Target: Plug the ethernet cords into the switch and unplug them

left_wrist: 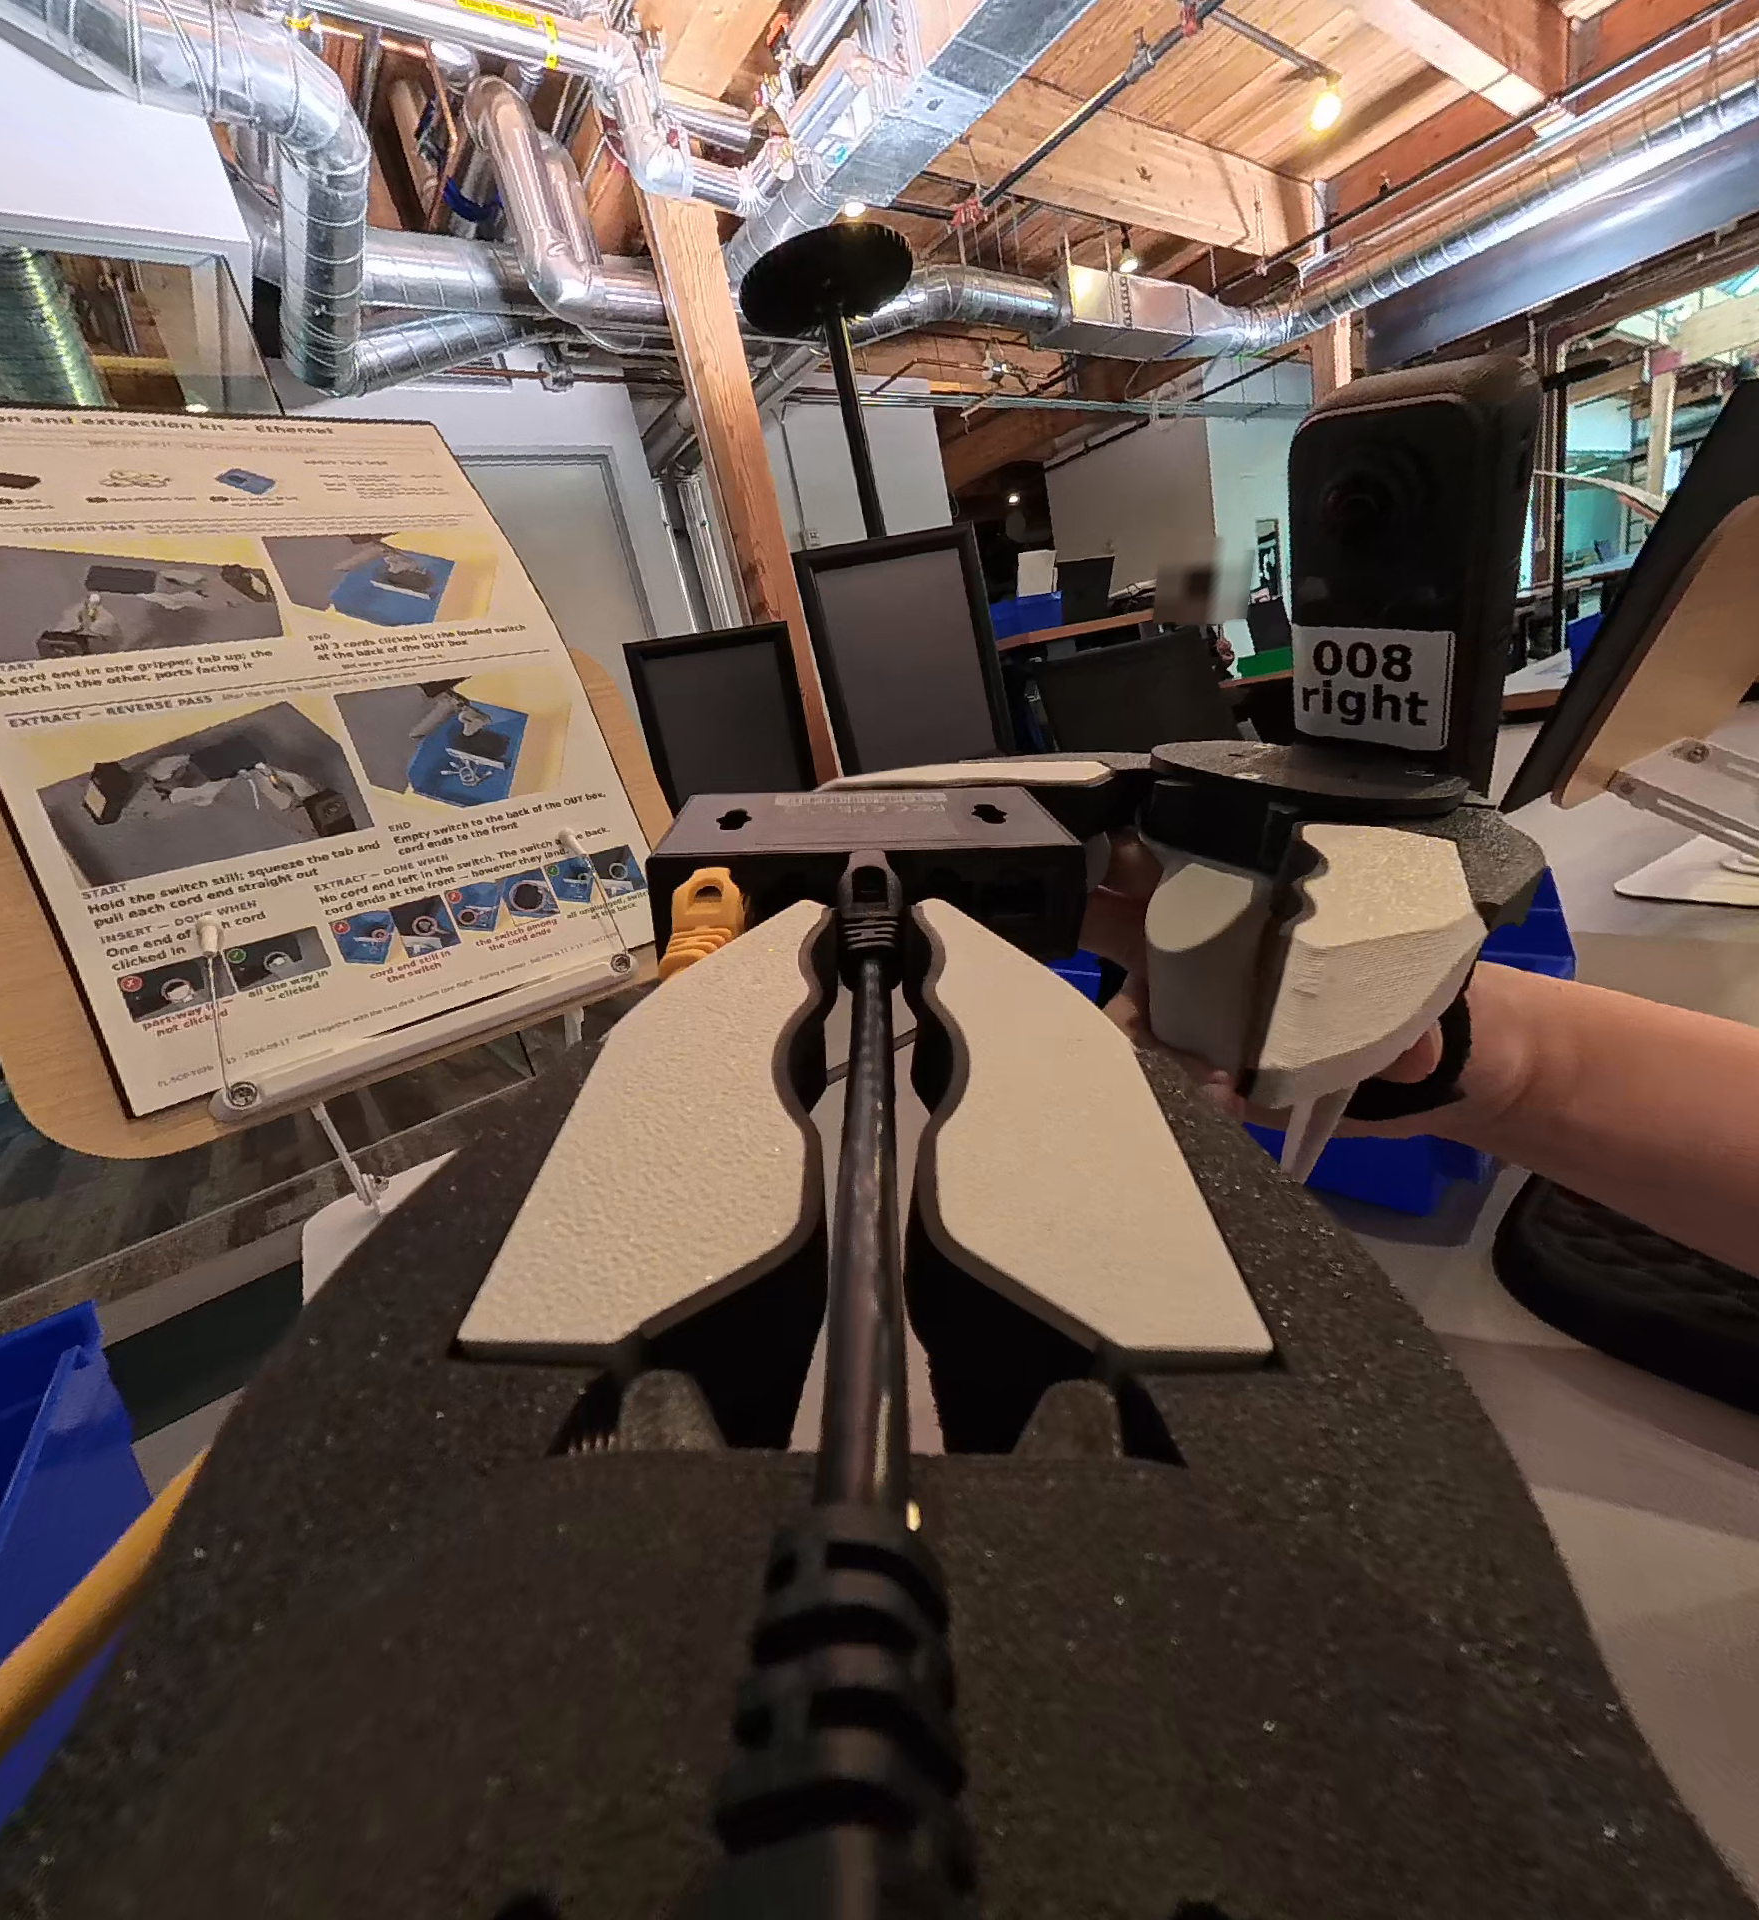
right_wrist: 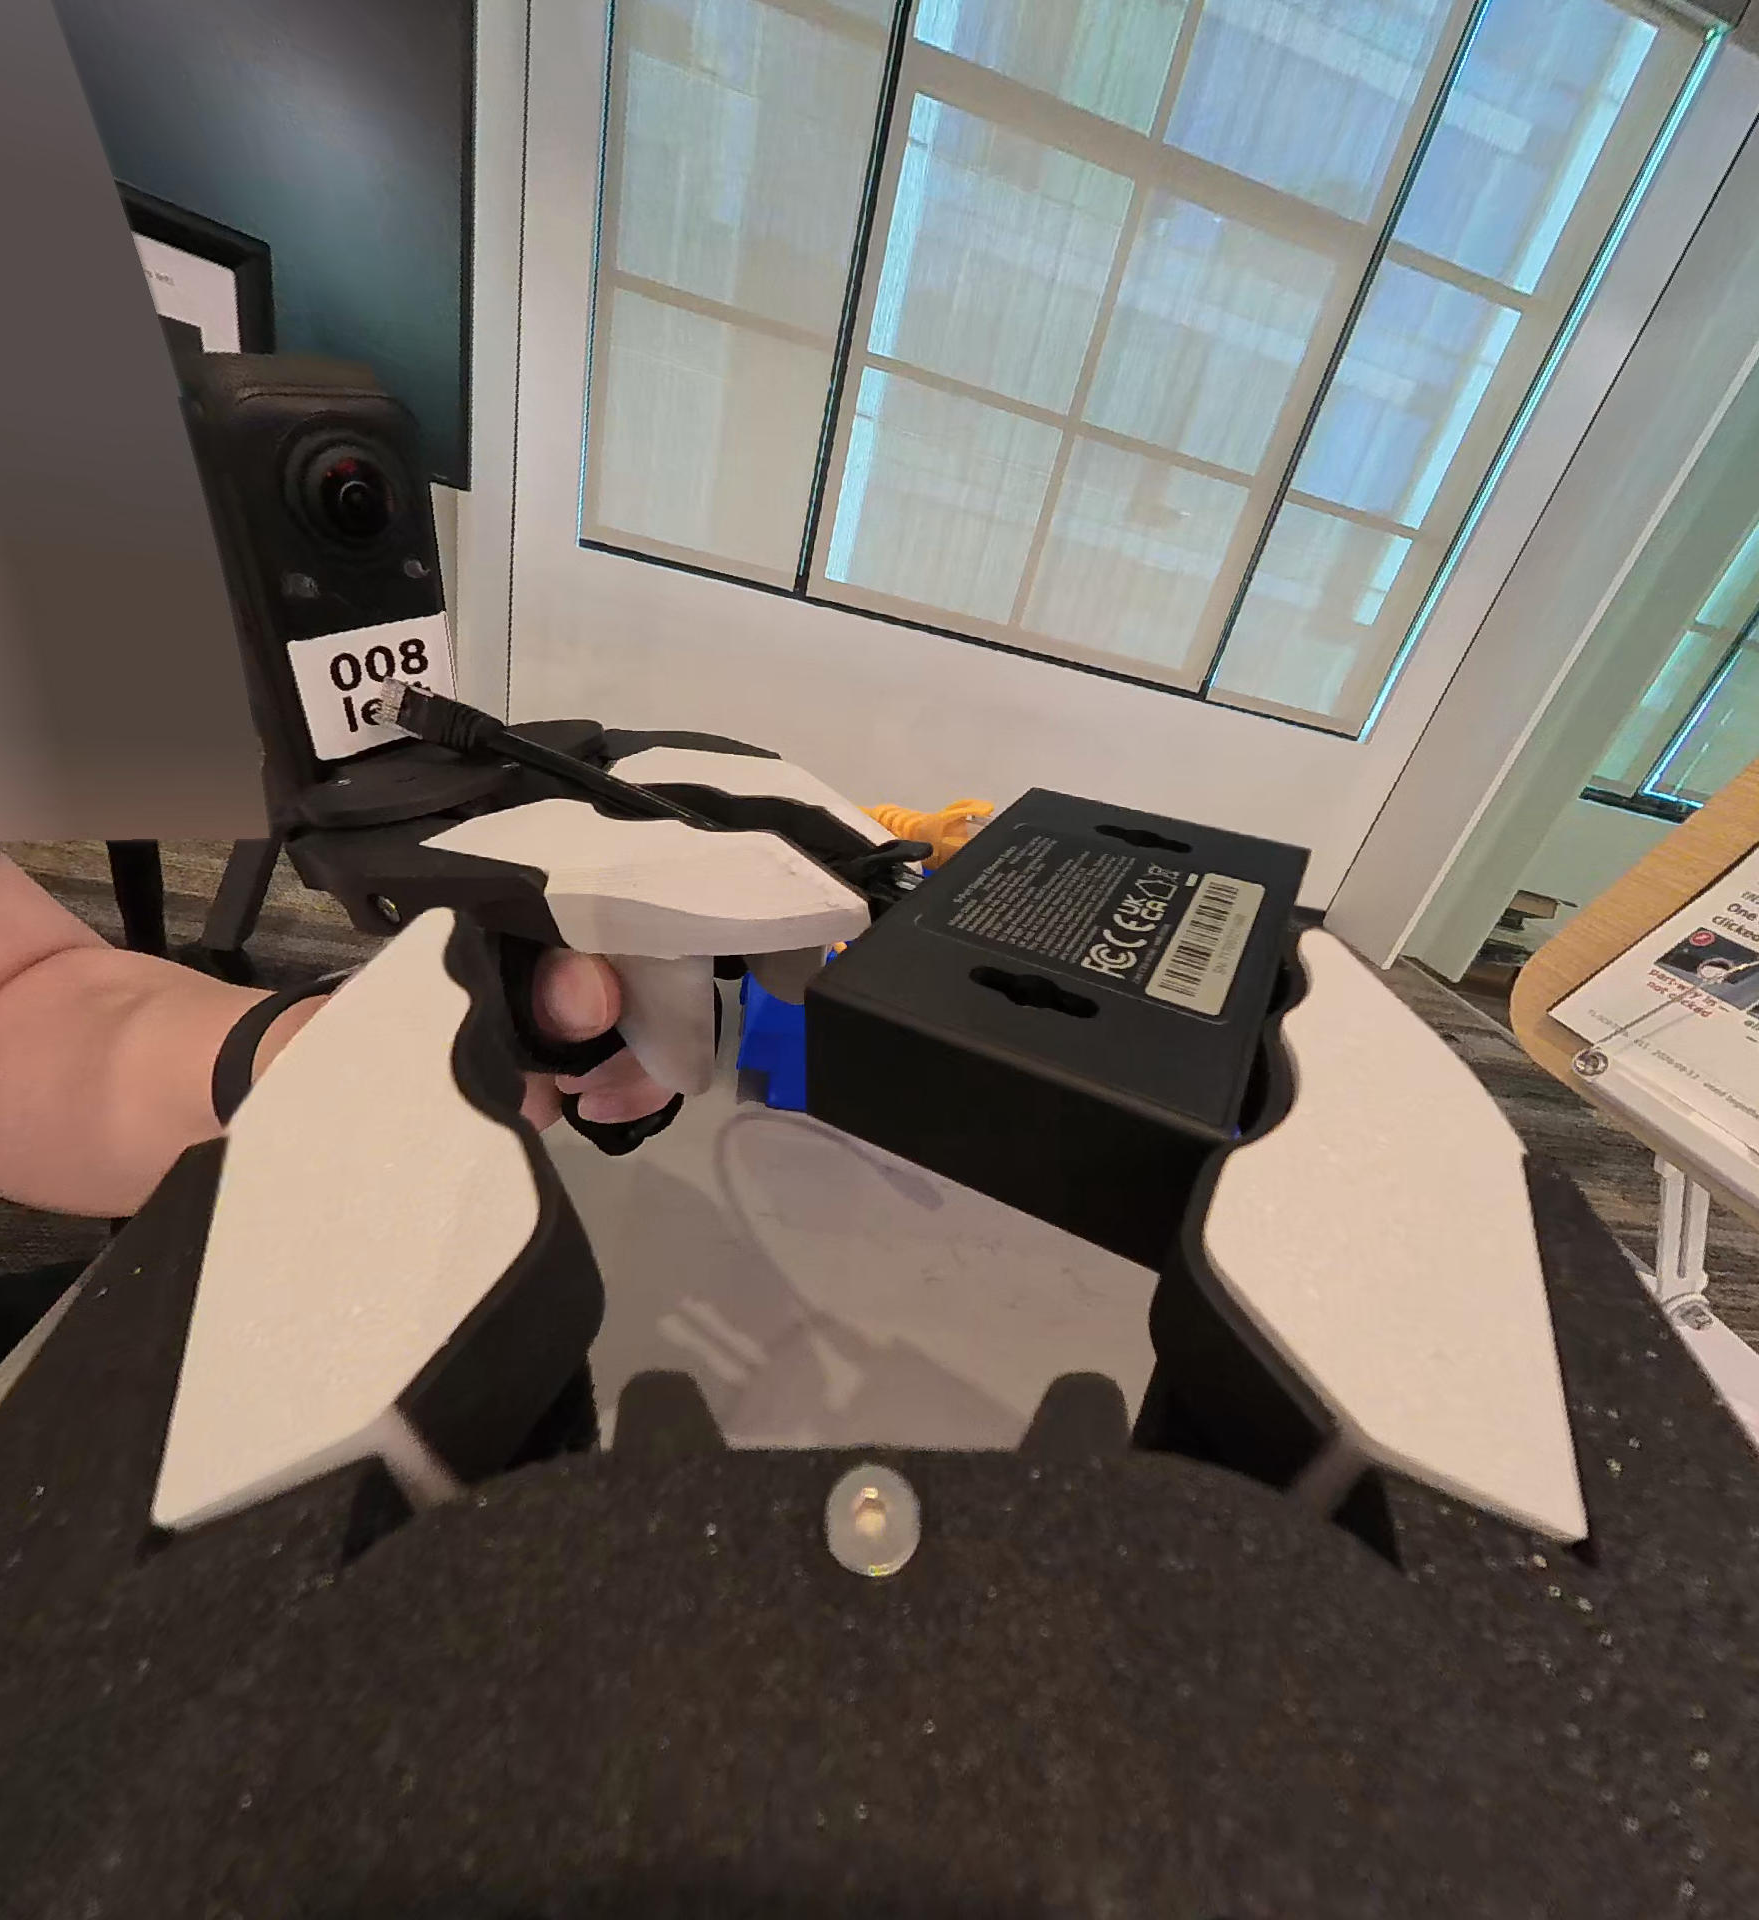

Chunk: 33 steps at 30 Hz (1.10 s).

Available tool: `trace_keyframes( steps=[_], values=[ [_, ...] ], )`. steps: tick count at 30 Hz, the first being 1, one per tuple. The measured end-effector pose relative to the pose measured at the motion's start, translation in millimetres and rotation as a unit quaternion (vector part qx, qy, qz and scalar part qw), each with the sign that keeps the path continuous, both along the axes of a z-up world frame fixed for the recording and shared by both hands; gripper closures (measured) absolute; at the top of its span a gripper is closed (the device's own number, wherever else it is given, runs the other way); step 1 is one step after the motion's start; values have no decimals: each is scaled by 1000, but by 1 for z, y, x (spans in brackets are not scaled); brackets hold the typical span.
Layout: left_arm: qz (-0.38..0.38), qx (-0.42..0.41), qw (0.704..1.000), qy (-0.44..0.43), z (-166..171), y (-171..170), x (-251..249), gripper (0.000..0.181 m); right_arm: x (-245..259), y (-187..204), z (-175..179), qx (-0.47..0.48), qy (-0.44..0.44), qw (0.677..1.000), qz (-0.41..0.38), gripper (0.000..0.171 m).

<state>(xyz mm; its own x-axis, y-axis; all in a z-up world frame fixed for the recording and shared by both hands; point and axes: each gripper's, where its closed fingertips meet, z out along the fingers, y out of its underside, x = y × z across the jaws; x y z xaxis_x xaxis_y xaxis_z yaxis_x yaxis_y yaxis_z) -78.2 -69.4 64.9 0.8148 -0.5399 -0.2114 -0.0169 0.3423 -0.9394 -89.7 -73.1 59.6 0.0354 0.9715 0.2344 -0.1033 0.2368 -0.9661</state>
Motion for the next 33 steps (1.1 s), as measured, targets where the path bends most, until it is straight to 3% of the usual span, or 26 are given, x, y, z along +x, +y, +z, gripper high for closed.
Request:
trace_keyframes(
  steps=[13, 26, 33],
  values=[
    [1, -10, 1000, 8, -5, 4, 2, 170, 0, 2, -6, 11, -21, 999, -22, 38],
    [19, -16, 1000, -5, -6, 9, -4, 170, 2, 14, -10, -42, -26, 997, -63, 58],
    [61, -17, 998, 4, -10, 16, -12, 170, 22, 33, -7, -65, -34, 985, -156, 103]
  ],
)
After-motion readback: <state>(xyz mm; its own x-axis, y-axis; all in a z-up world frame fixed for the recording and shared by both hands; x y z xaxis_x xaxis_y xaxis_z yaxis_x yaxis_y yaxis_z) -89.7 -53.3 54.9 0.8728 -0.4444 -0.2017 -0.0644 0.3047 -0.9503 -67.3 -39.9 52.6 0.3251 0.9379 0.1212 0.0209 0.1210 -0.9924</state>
